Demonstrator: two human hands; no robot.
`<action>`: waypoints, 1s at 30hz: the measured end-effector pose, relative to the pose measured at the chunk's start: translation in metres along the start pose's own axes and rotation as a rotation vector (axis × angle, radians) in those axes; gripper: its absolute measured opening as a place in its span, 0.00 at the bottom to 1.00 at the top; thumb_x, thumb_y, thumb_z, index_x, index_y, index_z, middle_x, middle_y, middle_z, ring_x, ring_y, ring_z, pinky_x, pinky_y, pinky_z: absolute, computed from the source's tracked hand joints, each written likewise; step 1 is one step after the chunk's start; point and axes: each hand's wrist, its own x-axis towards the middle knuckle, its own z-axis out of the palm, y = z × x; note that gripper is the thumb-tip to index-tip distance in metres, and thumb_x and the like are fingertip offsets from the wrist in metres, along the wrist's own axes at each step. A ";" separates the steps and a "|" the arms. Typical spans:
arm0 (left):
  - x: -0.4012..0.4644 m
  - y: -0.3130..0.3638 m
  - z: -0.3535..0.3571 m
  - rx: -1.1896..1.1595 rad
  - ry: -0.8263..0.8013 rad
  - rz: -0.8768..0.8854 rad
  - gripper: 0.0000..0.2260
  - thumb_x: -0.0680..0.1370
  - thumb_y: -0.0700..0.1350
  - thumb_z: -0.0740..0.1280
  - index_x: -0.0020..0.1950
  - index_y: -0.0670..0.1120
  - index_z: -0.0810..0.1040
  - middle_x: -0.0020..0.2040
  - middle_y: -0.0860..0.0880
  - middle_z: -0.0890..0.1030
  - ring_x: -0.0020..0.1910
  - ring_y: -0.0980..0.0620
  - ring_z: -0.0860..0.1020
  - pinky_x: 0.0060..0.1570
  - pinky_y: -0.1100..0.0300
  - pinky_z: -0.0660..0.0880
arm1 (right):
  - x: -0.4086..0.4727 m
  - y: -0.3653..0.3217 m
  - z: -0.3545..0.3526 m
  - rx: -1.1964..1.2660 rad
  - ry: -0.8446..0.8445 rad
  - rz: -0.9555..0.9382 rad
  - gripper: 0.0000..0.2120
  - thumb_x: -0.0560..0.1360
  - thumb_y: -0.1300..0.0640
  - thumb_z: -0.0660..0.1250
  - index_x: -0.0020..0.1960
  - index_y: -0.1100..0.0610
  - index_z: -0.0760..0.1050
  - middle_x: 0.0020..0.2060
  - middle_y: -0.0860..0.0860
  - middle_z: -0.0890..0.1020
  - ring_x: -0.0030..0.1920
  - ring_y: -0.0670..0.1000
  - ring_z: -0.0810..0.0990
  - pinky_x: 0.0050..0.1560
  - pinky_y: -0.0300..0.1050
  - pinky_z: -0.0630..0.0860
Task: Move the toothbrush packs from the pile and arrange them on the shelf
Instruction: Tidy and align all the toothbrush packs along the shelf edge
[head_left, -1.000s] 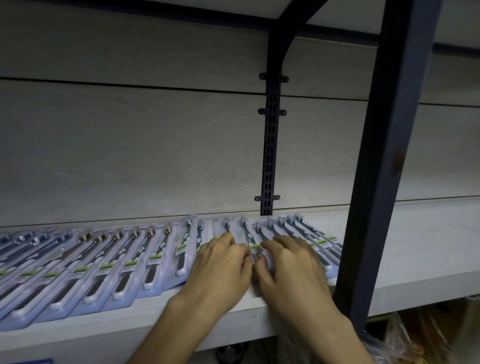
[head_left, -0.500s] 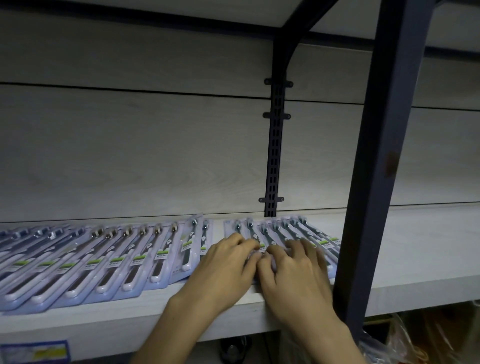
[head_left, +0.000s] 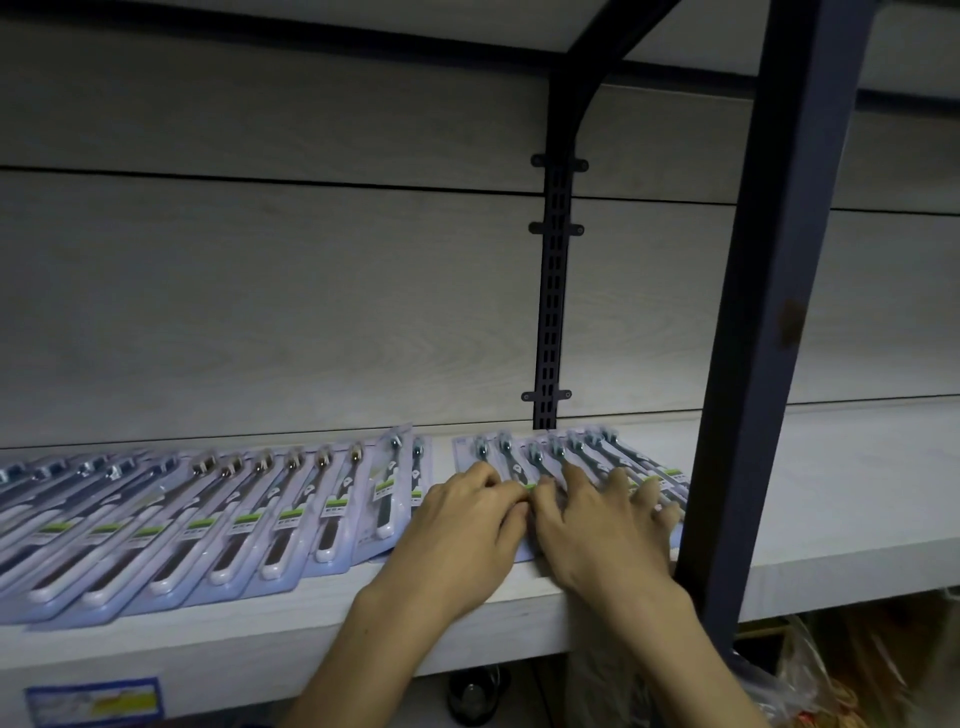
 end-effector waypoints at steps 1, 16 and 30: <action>0.000 0.000 -0.001 0.004 -0.001 0.003 0.12 0.81 0.51 0.55 0.58 0.53 0.76 0.52 0.52 0.72 0.51 0.49 0.74 0.53 0.53 0.71 | 0.000 0.000 0.001 -0.015 -0.002 0.000 0.25 0.78 0.39 0.44 0.67 0.50 0.67 0.67 0.62 0.67 0.69 0.68 0.58 0.67 0.61 0.56; -0.005 0.008 -0.008 0.098 0.011 0.007 0.15 0.81 0.52 0.53 0.62 0.54 0.75 0.55 0.51 0.72 0.54 0.48 0.73 0.55 0.55 0.68 | 0.003 -0.006 -0.010 0.021 0.010 0.066 0.26 0.79 0.40 0.46 0.75 0.47 0.57 0.76 0.62 0.50 0.75 0.66 0.41 0.72 0.62 0.46; -0.005 0.007 -0.009 0.122 0.003 0.010 0.14 0.81 0.52 0.52 0.58 0.53 0.76 0.53 0.50 0.72 0.52 0.48 0.73 0.53 0.55 0.67 | -0.001 -0.021 -0.018 0.000 -0.064 0.292 0.31 0.79 0.38 0.43 0.78 0.52 0.51 0.75 0.67 0.51 0.74 0.68 0.46 0.72 0.59 0.47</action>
